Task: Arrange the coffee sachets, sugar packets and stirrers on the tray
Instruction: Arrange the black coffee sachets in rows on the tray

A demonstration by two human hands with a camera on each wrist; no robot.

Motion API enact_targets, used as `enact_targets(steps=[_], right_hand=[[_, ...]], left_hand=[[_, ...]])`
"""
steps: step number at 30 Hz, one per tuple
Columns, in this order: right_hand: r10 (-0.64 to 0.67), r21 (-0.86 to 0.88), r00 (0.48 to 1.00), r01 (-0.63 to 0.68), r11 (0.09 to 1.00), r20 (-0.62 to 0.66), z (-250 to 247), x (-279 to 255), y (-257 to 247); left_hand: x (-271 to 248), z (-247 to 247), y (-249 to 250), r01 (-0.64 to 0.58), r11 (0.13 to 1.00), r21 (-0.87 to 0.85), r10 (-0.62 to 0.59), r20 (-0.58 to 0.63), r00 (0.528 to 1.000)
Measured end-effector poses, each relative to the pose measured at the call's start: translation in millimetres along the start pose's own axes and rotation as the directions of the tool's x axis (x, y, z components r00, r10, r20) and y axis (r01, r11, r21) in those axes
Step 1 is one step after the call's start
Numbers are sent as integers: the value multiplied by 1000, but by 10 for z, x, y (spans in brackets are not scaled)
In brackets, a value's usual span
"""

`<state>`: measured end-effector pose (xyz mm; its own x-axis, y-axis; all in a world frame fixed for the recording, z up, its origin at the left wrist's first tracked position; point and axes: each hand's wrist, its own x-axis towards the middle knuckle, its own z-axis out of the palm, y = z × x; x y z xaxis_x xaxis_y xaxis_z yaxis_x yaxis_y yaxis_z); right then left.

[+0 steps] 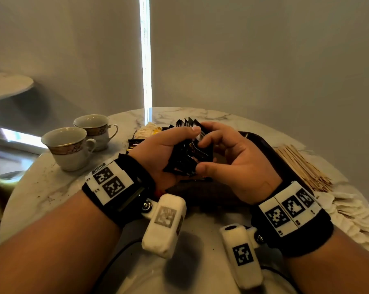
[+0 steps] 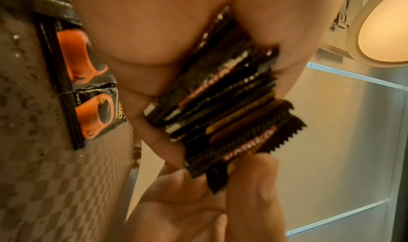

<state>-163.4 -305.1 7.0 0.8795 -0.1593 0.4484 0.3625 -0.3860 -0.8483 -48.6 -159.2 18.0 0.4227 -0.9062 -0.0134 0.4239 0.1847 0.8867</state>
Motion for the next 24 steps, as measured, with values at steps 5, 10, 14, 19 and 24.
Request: enact_targets(steps=[5,10,14,19,24], right_hand=[[50,-1,999,-50,999,-21,48,-7,-15],[104,-97,993,-99,990,51,42,-37,-84],[69,-83,997,-71,994,-21,85,-44,-85],[60,16,997,-59,998,-41,119,-53,-72],[70,-25,997,-70,997,-19,87,-49,-95]], left_hand=[[-12,66,-37,46,998,-32,-45,43,998],[-20,130,-50,70,996,-58,-65,78,995],[-20,158,-28,105,986,-128,-99,56,994],[-24,90,-32,90,988,-127,-78,95,992],[-33,145,-55,77,993,-95,-69,83,994]])
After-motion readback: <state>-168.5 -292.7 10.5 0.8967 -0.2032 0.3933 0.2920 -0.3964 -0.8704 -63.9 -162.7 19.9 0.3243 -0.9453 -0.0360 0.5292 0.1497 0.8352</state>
